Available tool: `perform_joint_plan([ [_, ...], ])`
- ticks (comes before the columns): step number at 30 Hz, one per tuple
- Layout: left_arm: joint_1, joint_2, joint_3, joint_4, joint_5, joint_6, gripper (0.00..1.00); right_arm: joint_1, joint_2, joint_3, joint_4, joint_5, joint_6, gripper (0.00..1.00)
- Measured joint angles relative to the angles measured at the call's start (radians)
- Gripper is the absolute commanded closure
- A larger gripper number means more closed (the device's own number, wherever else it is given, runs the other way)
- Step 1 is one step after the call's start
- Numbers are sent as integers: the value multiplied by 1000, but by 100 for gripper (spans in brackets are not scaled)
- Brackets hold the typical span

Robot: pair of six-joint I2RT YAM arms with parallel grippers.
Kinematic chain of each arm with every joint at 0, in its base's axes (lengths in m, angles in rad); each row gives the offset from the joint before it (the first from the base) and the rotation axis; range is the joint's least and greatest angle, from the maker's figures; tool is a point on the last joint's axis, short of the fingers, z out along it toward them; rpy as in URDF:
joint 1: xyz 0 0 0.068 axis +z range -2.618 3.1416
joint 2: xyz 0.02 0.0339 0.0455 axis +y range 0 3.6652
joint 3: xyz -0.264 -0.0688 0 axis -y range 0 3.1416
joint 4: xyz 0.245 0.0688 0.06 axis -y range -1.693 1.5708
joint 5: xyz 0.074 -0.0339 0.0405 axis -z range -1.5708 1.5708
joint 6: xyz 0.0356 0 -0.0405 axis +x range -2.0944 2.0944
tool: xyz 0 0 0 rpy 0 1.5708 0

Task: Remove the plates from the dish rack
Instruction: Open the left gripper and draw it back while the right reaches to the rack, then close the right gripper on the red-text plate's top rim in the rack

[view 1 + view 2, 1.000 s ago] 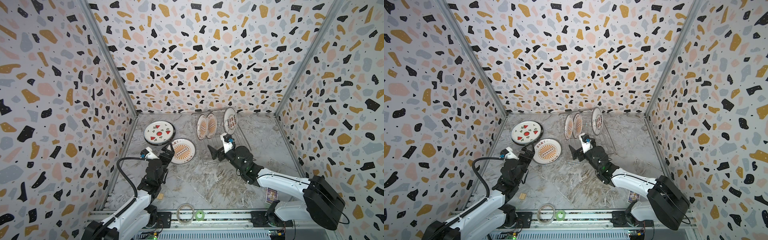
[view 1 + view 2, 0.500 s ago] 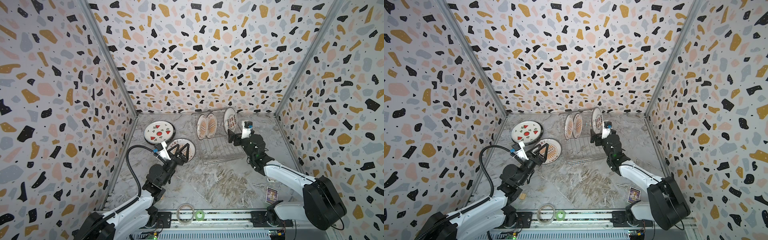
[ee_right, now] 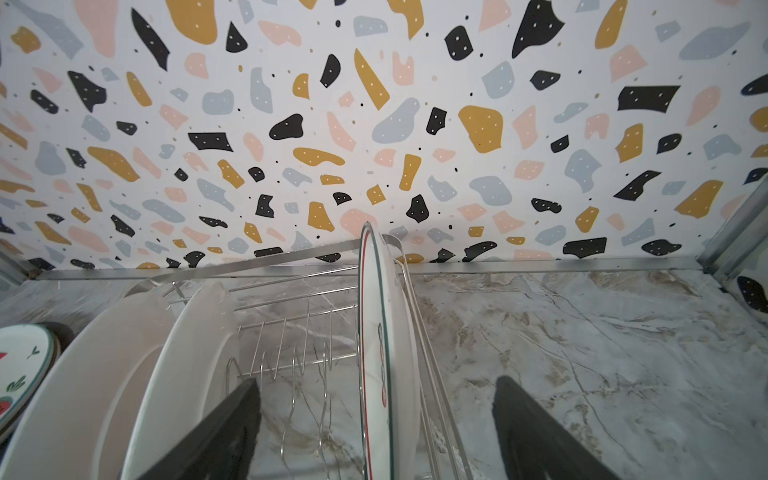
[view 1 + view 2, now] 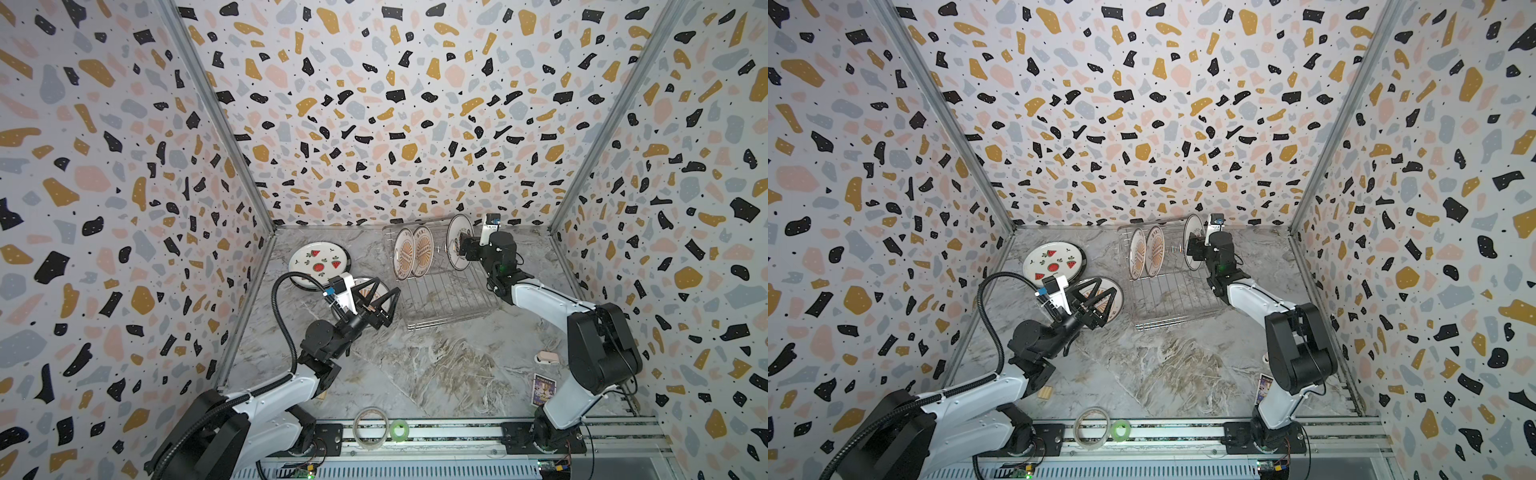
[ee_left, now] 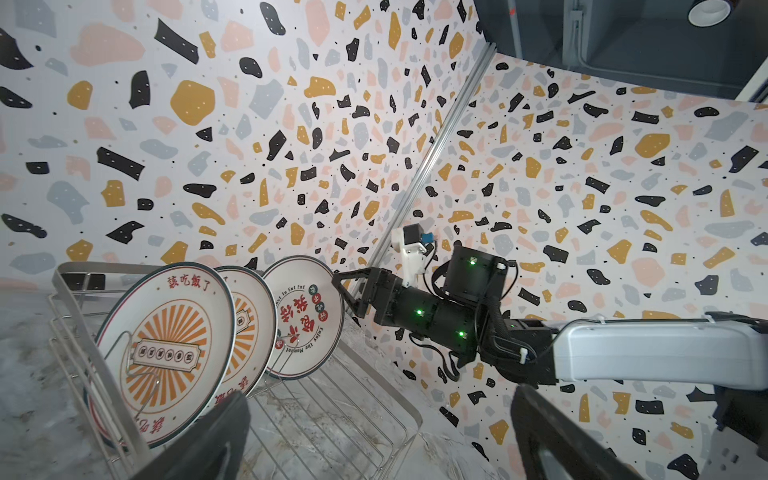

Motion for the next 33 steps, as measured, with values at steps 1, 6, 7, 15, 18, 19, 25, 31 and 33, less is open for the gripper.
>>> perform_joint_plan([
  [1, -2, 12, 9, 4, 11, 6, 0, 0, 22, 23, -14, 13, -2, 30],
  [6, -16, 63, 31, 19, 36, 25, 0, 0, 108, 114, -78, 57, -18, 51],
  [7, -20, 73, 32, 19, 40, 30, 0, 0, 121, 129, -91, 71, -23, 54],
  [15, -42, 137, 64, 10, 39, 68, 0, 9, 163, 163, -117, 157, -68, 70],
  [18, -42, 144, 64, 9, 37, 72, 1, 18, 178, 179, -121, 178, -83, 74],
  [19, -43, 146, 64, 9, 37, 73, 0, 21, 183, 185, -124, 186, -89, 75],
  [25, -47, 155, 66, 10, 35, 73, 0, 28, 212, 210, -131, 221, -109, 82],
  [31, -47, 155, 66, 10, 27, 74, 1, 37, 228, 211, -126, 241, -115, 91],
  [33, -47, 155, 66, 10, 19, 74, 0, 40, 228, 213, -126, 251, -117, 92],
])
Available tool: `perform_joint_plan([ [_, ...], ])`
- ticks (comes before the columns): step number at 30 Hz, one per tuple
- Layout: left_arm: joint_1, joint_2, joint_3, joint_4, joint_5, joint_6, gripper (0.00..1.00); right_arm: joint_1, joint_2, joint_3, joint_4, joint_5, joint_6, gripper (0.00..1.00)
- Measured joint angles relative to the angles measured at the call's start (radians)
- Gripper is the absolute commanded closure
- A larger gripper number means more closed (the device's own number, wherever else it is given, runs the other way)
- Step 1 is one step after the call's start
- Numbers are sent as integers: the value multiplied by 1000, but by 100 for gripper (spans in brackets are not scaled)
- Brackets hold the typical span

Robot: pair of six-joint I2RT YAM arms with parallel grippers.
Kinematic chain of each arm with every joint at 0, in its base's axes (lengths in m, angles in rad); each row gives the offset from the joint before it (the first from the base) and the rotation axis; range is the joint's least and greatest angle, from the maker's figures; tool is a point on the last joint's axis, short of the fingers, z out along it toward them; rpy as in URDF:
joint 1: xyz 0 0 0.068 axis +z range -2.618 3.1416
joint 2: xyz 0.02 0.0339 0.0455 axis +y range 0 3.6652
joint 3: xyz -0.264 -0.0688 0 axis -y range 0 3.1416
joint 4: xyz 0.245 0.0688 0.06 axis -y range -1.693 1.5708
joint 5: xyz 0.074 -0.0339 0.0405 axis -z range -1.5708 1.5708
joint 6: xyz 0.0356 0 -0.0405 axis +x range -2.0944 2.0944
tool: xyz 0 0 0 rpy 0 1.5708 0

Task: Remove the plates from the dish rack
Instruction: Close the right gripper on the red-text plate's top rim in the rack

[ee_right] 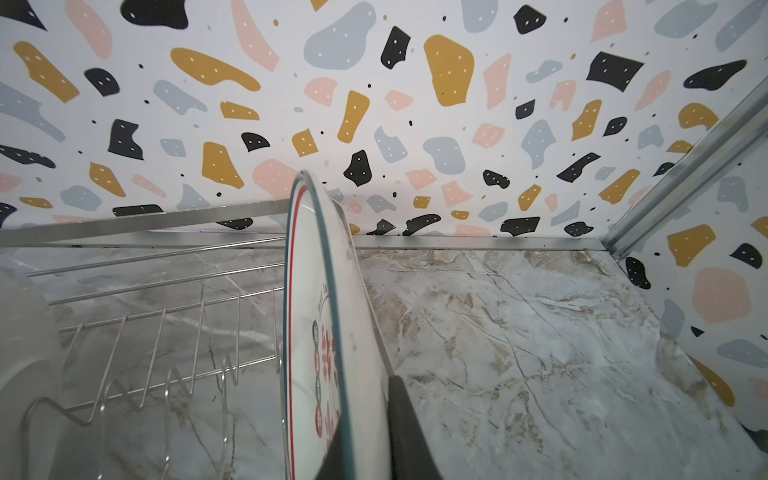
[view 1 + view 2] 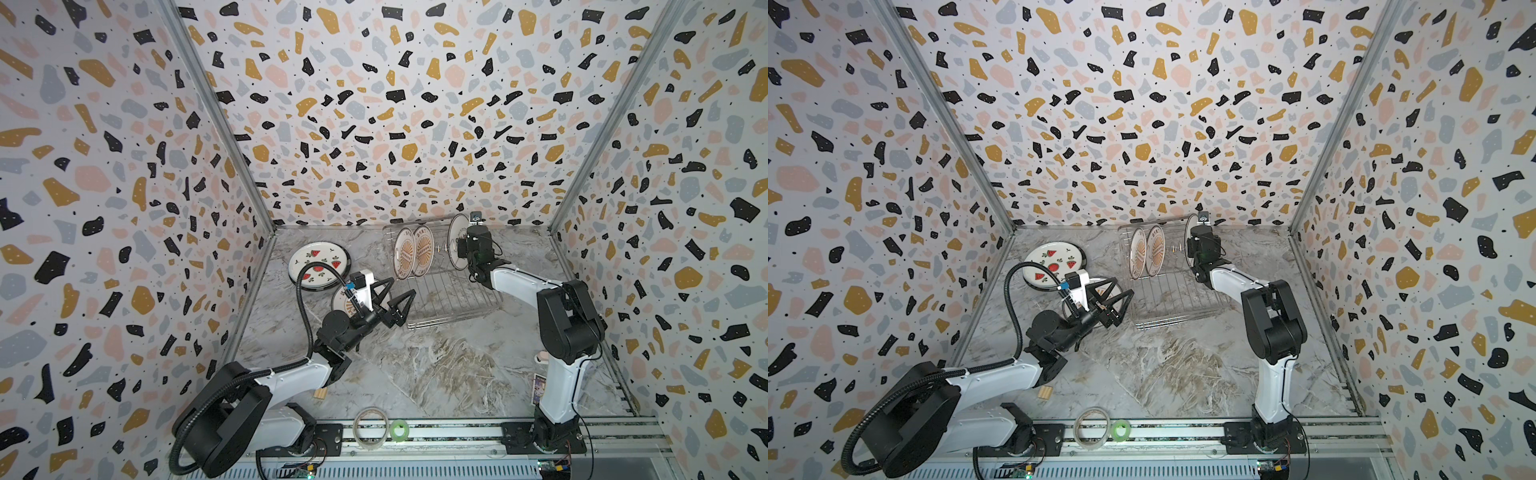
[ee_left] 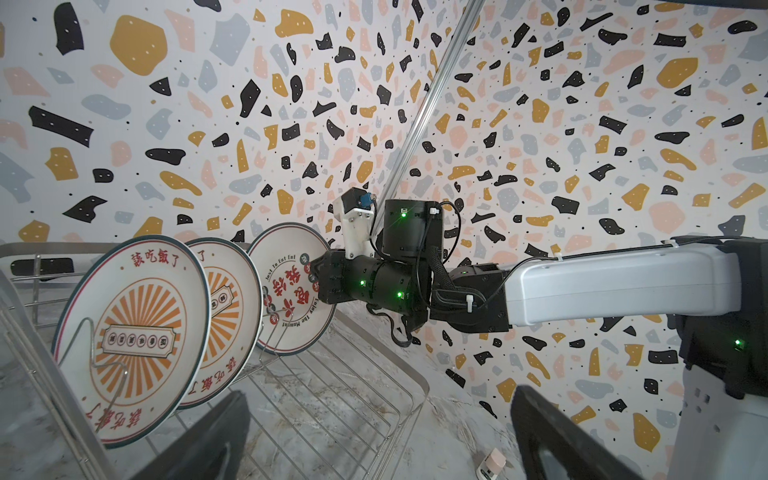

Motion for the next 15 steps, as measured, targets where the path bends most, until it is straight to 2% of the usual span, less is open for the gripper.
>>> perform_joint_plan([
  [15, 0, 13, 0, 1, -35, 0, 1, 41, -3, -10, 30, 108, -68, 100],
])
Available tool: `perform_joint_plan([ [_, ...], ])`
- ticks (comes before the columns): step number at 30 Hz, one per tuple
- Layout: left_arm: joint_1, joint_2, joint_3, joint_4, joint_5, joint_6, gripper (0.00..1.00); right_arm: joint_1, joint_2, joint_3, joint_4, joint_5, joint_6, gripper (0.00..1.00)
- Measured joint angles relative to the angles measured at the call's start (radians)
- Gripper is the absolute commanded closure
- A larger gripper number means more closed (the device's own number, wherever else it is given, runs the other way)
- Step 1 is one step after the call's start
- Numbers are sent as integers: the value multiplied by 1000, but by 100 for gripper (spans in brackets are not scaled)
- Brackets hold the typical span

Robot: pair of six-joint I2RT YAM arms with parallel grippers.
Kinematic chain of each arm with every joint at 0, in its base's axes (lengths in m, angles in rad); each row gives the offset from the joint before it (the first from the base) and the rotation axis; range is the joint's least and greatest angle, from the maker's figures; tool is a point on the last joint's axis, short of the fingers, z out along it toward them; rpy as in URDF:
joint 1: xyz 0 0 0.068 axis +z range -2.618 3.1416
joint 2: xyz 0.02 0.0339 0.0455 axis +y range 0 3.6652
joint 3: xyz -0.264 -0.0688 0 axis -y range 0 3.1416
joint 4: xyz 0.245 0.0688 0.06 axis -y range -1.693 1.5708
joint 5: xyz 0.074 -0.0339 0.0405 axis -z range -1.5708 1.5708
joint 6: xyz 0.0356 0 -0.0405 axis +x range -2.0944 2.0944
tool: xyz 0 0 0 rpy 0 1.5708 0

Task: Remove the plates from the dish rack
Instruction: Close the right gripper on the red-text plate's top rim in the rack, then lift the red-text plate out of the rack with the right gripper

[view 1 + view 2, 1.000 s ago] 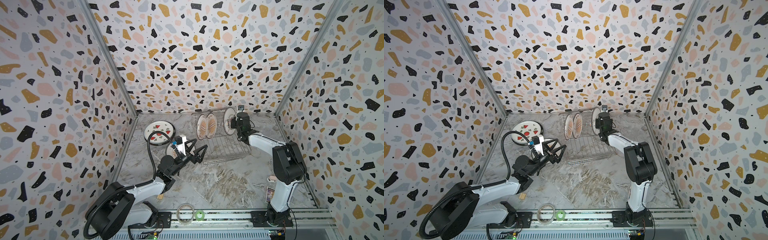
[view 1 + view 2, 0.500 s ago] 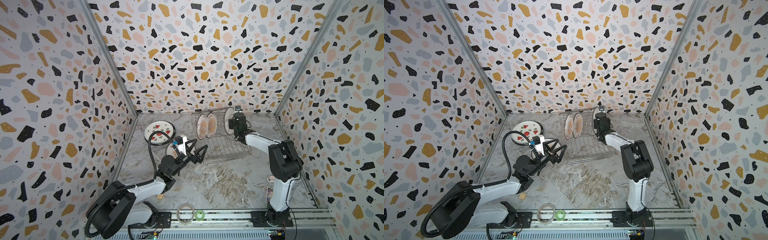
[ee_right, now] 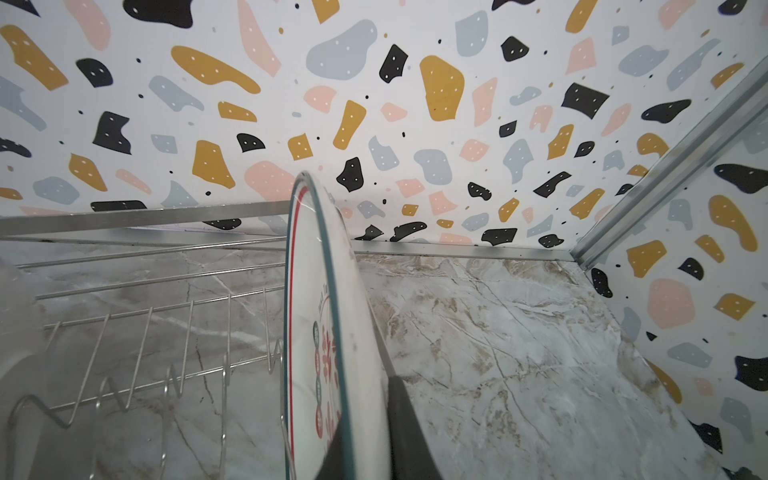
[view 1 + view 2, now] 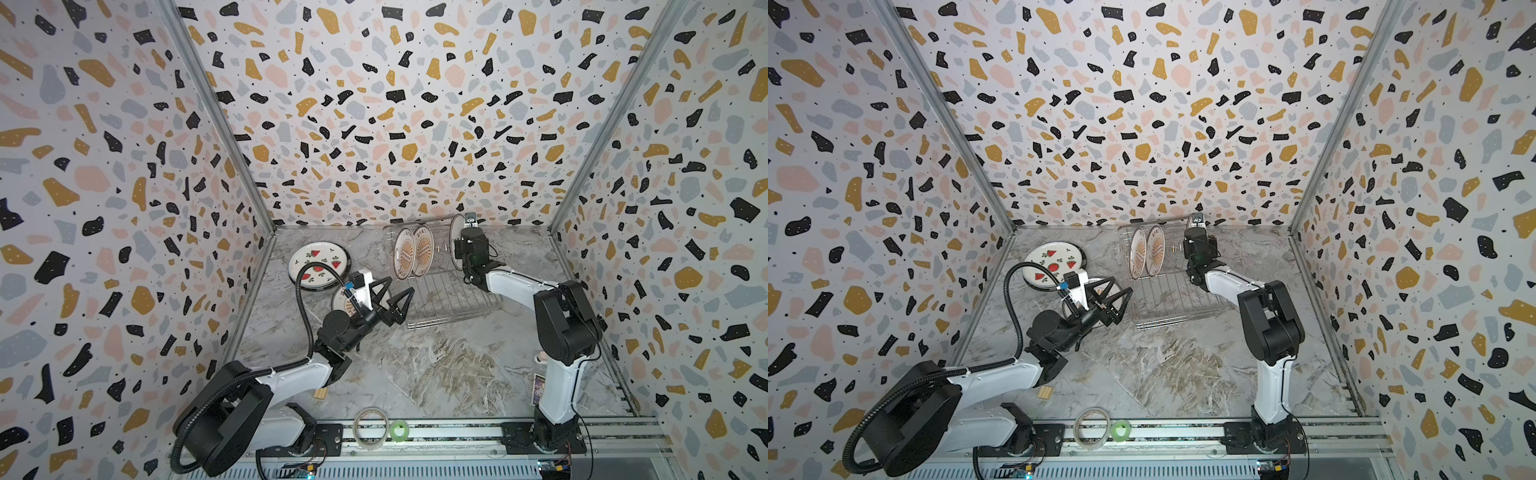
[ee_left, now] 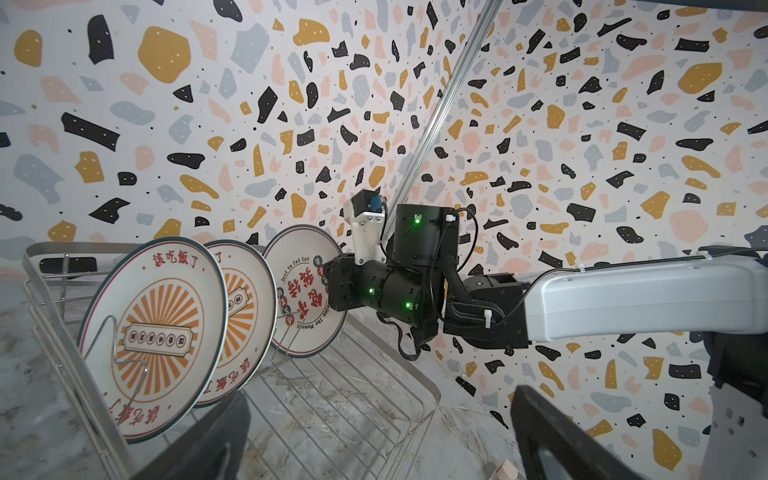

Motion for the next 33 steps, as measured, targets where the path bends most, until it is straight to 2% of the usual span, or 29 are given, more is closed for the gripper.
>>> perform_joint_plan([
  [11, 0, 19, 0, 3, -2, -2, 0, 45, -87, -79, 29, 83, -75, 100],
  [22, 0, 2, 0, 5, -25, -6, 0, 86, -212, -157, 150, 184, -168, 100],
  [33, 0, -42, -5, -4, -76, -22, 0, 185, -446, -385, 286, 258, -249, 100],
])
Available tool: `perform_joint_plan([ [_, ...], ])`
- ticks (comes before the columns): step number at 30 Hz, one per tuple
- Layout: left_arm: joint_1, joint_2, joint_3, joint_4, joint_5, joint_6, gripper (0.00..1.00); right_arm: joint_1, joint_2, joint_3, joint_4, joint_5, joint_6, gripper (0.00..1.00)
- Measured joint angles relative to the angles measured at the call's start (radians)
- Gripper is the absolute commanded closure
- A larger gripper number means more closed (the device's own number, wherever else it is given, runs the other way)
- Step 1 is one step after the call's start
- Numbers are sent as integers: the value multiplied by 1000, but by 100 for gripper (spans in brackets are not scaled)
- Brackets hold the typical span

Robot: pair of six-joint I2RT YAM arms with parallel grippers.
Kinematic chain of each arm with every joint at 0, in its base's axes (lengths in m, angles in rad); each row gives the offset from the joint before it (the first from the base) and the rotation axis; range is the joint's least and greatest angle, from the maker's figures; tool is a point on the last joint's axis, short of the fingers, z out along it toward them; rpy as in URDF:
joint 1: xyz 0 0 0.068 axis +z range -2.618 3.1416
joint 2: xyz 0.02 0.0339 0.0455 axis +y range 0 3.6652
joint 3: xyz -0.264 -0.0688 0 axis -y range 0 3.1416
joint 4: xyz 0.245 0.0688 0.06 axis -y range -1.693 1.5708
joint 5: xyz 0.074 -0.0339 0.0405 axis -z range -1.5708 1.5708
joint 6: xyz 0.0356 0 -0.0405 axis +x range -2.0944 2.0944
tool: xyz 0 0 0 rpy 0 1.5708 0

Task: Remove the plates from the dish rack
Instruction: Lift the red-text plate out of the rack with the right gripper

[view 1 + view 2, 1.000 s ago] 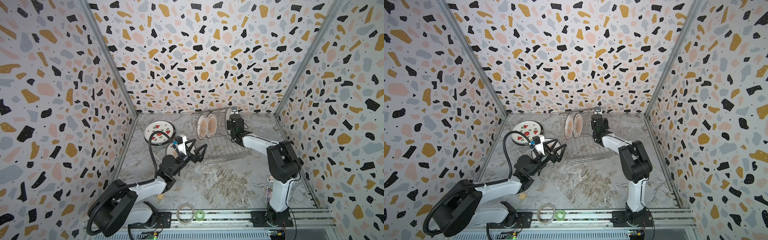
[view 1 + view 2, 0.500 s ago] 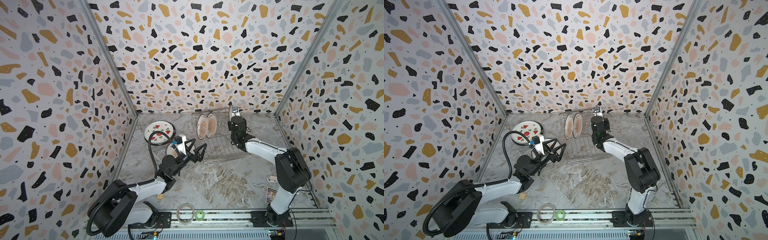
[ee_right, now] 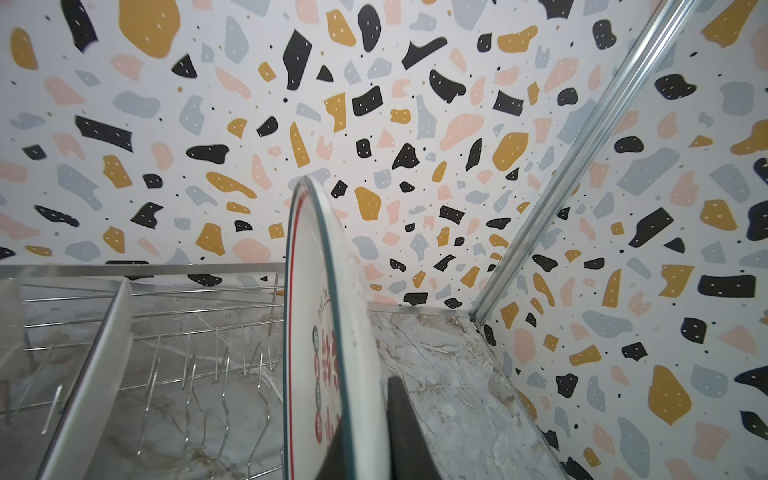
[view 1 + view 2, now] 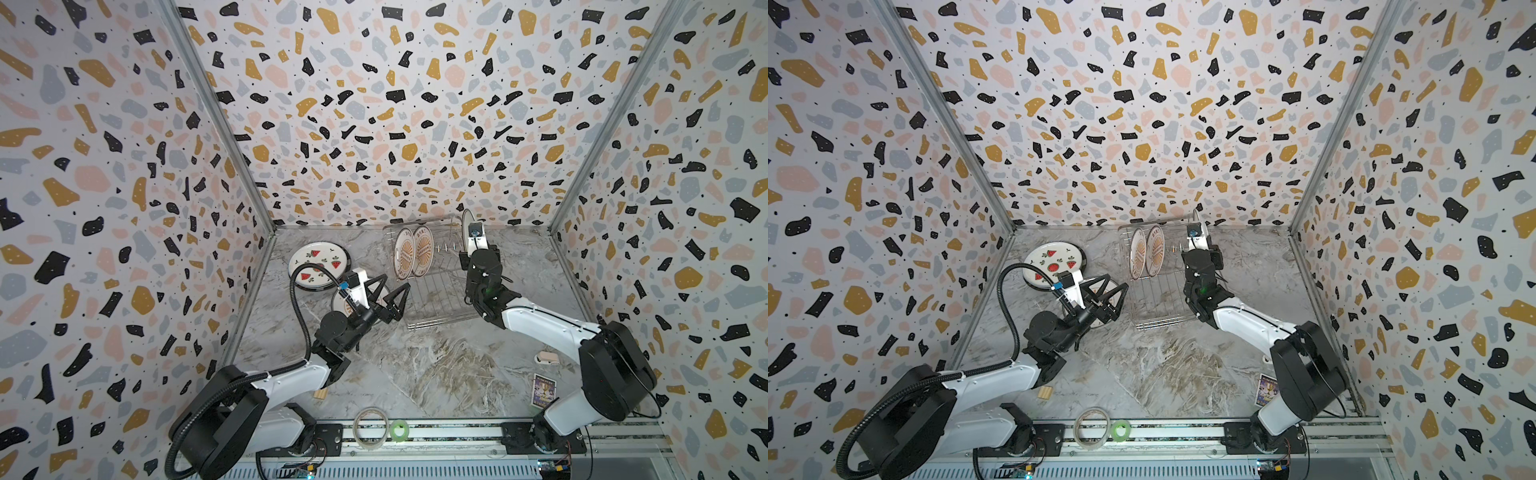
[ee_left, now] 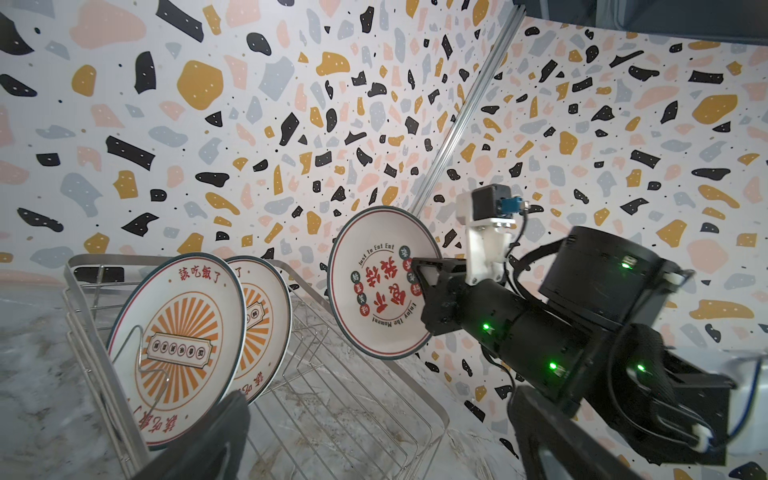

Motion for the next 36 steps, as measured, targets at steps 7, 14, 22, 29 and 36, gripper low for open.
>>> perform_joint_plan([
  [7, 0, -34, -21, -16, -20, -14, 0, 31, -216, -142, 29, -70, 36, 100],
  [14, 0, -41, -25, -24, -28, -23, 0, -16, -343, -250, 11, -249, 151, 100],
  [22, 0, -41, -37, -35, -29, -22, 0, -195, -394, -358, 2, -625, 357, 100],
  [29, 0, -41, -39, -50, -19, -19, 0, -243, -418, -422, 24, -877, 468, 100],
  [36, 0, -27, -51, -48, 16, -5, 0, -278, -440, -460, 94, -1082, 544, 100],
])
